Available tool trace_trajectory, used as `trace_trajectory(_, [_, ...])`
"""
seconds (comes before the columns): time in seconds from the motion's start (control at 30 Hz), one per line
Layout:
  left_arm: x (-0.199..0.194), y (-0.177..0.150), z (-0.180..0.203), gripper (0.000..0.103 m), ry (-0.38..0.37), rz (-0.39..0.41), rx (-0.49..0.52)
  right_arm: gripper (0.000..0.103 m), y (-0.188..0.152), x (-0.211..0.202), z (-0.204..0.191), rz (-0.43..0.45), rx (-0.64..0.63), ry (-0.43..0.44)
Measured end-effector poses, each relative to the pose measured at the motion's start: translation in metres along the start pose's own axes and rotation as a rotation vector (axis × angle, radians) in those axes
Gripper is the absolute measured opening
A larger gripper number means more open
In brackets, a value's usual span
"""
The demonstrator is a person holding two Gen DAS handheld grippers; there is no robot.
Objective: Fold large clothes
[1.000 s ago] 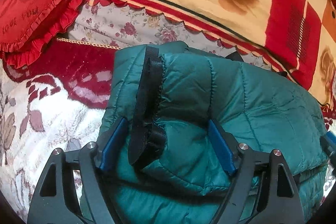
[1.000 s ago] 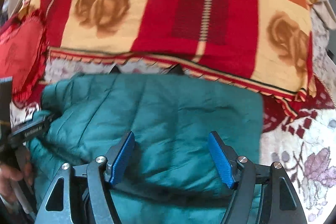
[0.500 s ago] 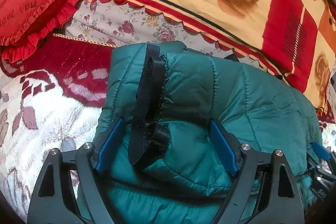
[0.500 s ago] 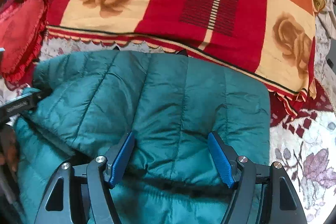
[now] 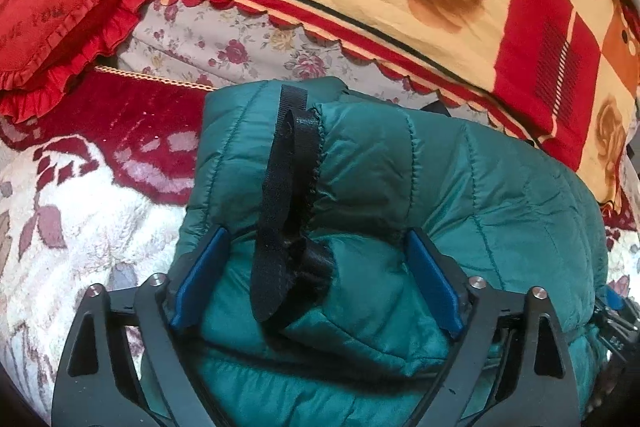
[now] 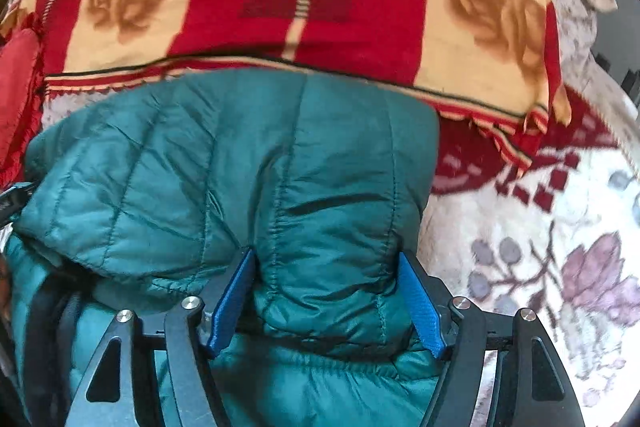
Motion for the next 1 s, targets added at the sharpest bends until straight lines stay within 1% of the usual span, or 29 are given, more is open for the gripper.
trace_trajectory(0.13, [0.001,0.0,0.0,0.091,0.002,0.0,0.0,0.069,0.0,-0.006,-0.003,-0.002,-0.018,-0.029])
trace_trajectory(0.2, [0.001,0.0,-0.001,0.091,0.002,0.001,0.001,0.069,-0.001,-0.017,-0.004,0.006,-0.018,-0.031])
trace_trajectory(0.3, [0.001,-0.001,-0.001,0.09,0.007,0.001,0.003,0.069,-0.003,-0.035,-0.006,0.04,-0.019,-0.029])
trace_trajectory(0.4, [0.001,-0.001,-0.001,0.091,0.007,0.002,0.003,0.069,-0.003,-0.052,-0.016,0.079,-0.049,-0.027])
trace_trajectory(0.5, [0.001,-0.001,-0.001,0.091,0.007,0.002,0.003,0.069,-0.001,-0.059,-0.028,0.093,-0.07,-0.007])
trace_trajectory(0.6, [0.001,0.0,0.0,0.09,0.006,0.004,0.003,0.069,-0.001,-0.052,-0.036,0.084,-0.076,-0.011])
trace_trajectory(0.73, [-0.001,-0.001,-0.001,0.09,0.013,0.009,0.005,0.069,-0.006,-0.024,-0.036,0.033,-0.065,-0.032])
trace_trajectory(0.83, [-0.015,-0.004,-0.002,0.09,0.029,0.006,0.02,0.069,-0.007,-0.032,-0.034,0.042,-0.055,-0.032])
trace_trajectory(0.9, [-0.026,-0.009,-0.003,0.09,0.023,-0.002,0.037,0.069,-0.01,-0.046,-0.034,0.056,-0.061,-0.016])
trace_trajectory(1.0, [-0.047,-0.018,-0.01,0.09,0.024,0.004,0.037,0.069,-0.016,-0.065,-0.031,0.072,-0.072,-0.034])
Point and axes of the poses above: each gripper's, at about its wrist camera, not at the fingertips, and x roughly the way its jaws point, z to its right, y to its top, the point moved 10 cm from there along x, roughly the way its jaws point, and after that the axes turned 11 degrees about -z, right-handed, at the moved point
